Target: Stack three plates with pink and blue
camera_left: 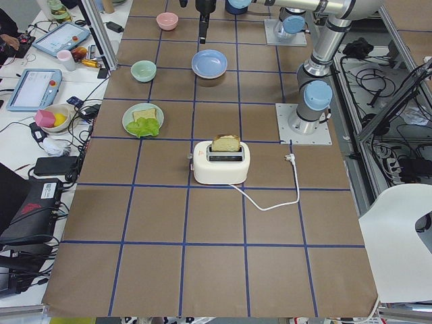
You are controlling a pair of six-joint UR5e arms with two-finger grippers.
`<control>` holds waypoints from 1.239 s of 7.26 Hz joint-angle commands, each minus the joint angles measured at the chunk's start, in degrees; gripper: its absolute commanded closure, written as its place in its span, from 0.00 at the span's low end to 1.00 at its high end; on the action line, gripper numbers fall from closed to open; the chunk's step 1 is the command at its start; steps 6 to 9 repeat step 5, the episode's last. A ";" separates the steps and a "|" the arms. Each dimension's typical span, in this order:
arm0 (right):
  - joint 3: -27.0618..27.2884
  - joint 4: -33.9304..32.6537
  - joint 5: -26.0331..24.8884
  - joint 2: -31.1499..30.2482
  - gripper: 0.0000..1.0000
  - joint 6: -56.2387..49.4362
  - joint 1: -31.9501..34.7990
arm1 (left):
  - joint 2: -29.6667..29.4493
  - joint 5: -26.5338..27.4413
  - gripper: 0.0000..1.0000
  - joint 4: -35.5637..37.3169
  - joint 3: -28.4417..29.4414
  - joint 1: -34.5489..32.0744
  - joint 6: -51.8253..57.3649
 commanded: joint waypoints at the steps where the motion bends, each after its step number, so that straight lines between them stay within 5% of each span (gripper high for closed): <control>1: 0.60 -1.32 -0.31 0.09 0.00 4.25 3.23 | 0.13 -0.02 0.00 0.01 -0.05 0.01 0.00; 3: 5.59 -10.16 -0.40 -0.87 0.00 4.16 3.58 | 0.13 -0.10 0.00 0.01 -0.05 0.18 0.00; 5: 5.80 -10.11 -4.69 -1.40 0.00 4.33 3.58 | 0.13 -0.11 0.00 0.01 -0.05 0.18 0.00; 9: 5.80 -10.11 -4.69 -1.40 0.00 4.33 3.58 | 0.13 -0.11 0.00 0.01 -0.05 0.18 0.00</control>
